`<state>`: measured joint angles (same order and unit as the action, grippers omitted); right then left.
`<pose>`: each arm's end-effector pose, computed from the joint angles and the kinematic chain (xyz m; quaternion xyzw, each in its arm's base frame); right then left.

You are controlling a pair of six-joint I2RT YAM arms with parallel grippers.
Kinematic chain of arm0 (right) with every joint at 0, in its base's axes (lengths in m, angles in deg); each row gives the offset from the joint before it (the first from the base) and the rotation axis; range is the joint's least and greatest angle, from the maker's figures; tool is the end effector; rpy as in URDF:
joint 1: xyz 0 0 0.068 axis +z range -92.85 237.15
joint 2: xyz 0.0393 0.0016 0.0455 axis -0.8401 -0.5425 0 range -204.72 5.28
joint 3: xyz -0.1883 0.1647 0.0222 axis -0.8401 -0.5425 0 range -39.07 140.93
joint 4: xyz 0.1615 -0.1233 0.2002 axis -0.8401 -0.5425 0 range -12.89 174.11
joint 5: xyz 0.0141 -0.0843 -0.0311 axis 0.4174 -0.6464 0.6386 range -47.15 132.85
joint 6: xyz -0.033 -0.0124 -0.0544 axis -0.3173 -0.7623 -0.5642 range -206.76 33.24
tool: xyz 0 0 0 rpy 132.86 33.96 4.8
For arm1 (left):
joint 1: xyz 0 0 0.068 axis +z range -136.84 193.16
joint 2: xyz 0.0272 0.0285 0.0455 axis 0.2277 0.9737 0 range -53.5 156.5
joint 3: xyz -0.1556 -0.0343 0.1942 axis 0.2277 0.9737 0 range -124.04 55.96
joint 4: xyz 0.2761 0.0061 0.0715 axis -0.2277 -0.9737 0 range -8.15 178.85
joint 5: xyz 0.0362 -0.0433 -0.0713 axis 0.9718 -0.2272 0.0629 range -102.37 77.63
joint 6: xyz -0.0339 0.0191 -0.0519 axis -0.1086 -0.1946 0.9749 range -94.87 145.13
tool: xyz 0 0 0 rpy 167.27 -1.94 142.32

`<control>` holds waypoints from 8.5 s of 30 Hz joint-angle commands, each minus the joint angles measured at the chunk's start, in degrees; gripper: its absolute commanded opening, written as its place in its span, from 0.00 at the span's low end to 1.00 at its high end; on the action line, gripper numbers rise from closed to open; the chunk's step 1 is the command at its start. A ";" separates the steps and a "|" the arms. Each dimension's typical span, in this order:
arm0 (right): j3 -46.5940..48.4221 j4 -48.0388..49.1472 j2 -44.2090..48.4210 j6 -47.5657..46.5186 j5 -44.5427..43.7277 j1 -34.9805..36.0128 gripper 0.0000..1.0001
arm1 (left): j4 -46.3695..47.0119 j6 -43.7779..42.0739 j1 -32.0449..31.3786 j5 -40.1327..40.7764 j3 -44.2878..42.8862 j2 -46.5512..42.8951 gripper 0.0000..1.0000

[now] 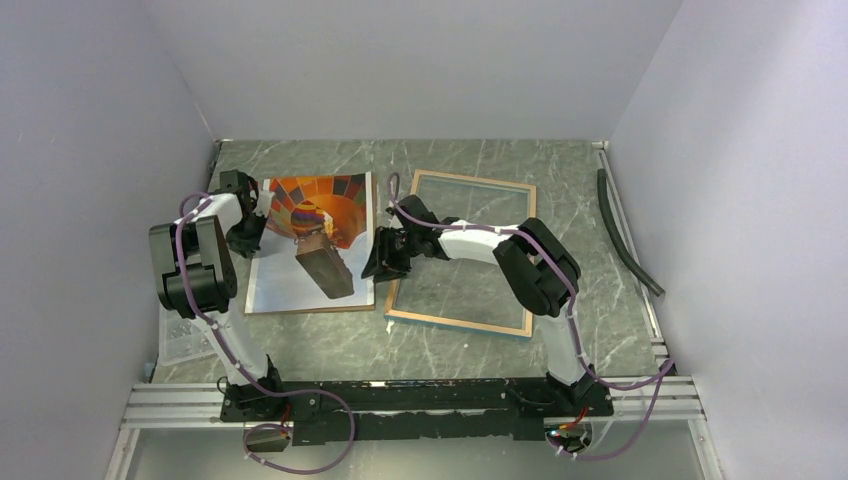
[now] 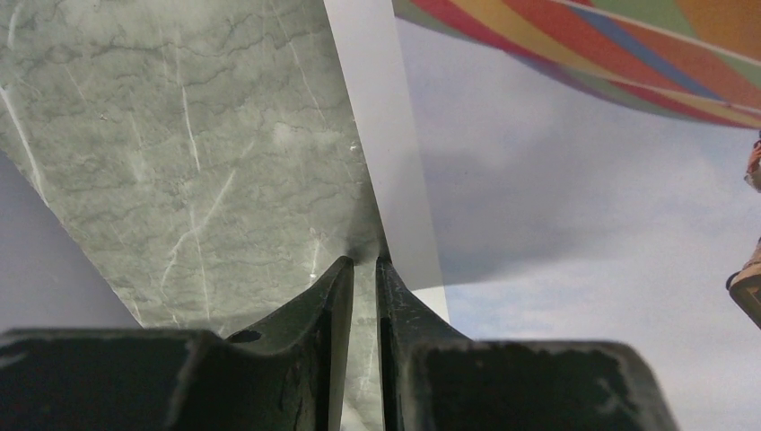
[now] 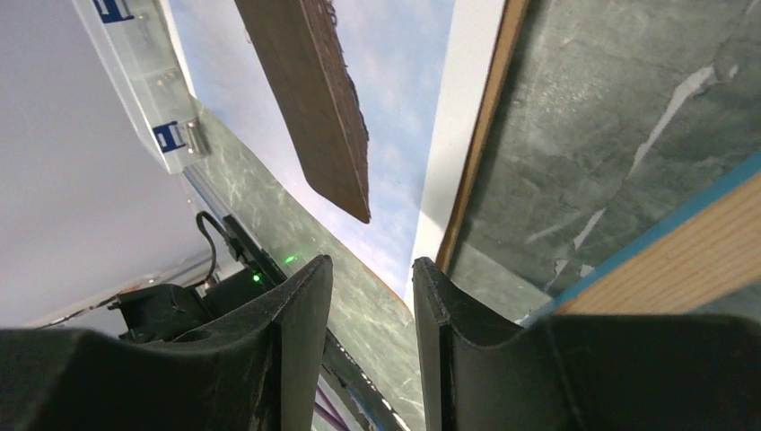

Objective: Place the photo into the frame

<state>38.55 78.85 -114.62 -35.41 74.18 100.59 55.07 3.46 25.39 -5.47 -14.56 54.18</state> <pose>0.3159 0.3353 0.0990 -0.0357 0.9021 0.4271 0.0508 0.3755 0.0876 0.1107 0.0711 0.9819 0.1049 0.1407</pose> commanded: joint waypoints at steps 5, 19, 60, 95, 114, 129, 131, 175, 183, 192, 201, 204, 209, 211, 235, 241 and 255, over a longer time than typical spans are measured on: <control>0.37 -4.31 2.86 -2.74 -3.66 0.29 0.44 | -1.37 0.82 -0.45 -3.14 0.24 -1.90 0.21; 3.19 -8.88 0.88 -5.73 -5.33 2.34 0.46 | -0.88 0.87 -0.45 -3.15 1.02 -2.32 0.20; 8.49 -13.73 -1.78 -10.03 -7.12 4.54 0.48 | -0.89 1.03 -0.41 -4.08 0.87 -2.51 0.17; 13.44 -18.09 -2.93 -10.78 -5.58 5.45 0.47 | -0.45 0.57 -0.45 -4.26 2.21 -3.40 0.11; 1.34 -0.31 -1.71 1.97 1.89 3.09 0.38 | -0.88 0.89 -0.44 -4.96 1.43 -3.53 0.08; -5.08 6.28 -0.56 9.33 1.21 2.52 0.41 | -1.16 0.74 -0.40 -5.23 0.97 -3.42 0.06; -5.09 5.84 -0.72 9.90 0.62 2.52 0.39 | -1.38 0.71 -0.45 -5.23 0.90 -3.43 0.06; 14.41 -38.89 26.39 -30.25 -23.10 -8.92 0.00 | -10.83 2.49 4.35 -6.44 -15.74 -7.91 0.77; 25.89 -63.34 33.05 -38.12 -50.41 -7.89 0.00 | -10.92 2.66 1.95 -8.48 -14.93 -6.85 0.72; 39.96 -78.45 15.97 -40.39 -67.05 5.77 0.00 | -10.54 3.64 -3.54 -7.05 -13.06 -6.57 0.70; 42.17 -79.58 1.08 -40.56 -72.44 17.96 0.00 | -10.02 4.19 -4.77 -5.60 -11.33 -6.28 0.69; 45.87 -78.56 -1.85 -42.04 -74.95 20.67 0.00 | -9.57 4.54 -4.79 -5.32 -10.36 -6.26 0.68; 47.23 -76.14 -3.16 -45.83 -73.75 23.67 0.00 | -8.96 4.85 -4.71 -5.54 -8.60 -6.89 0.68; 46.64 -76.31 -3.08 -45.71 -73.23 23.97 0.00 | -8.72 4.73 -4.72 -5.41 -8.07 -7.12 0.68; 7.20 -54.54 21.96 -23.74 -39.89 20.35 0.00 | -7.68 4.66 -4.82 -5.86 -6.21 -7.96 0.66; -1.27 -42.94 25.79 -12.59 -28.58 13.99 0.00 | -8.48 4.83 -4.71 -5.99 -6.94 -9.14 0.61; 2.72 -40.62 17.88 -3.02 -24.36 9.45 0.00 | -10.19 4.18 -4.75 -5.55 -8.28 -9.33 0.61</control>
<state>38.55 35.44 -94.16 -42.93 48.13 111.71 46.03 7.42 20.82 -11.00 -21.07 47.03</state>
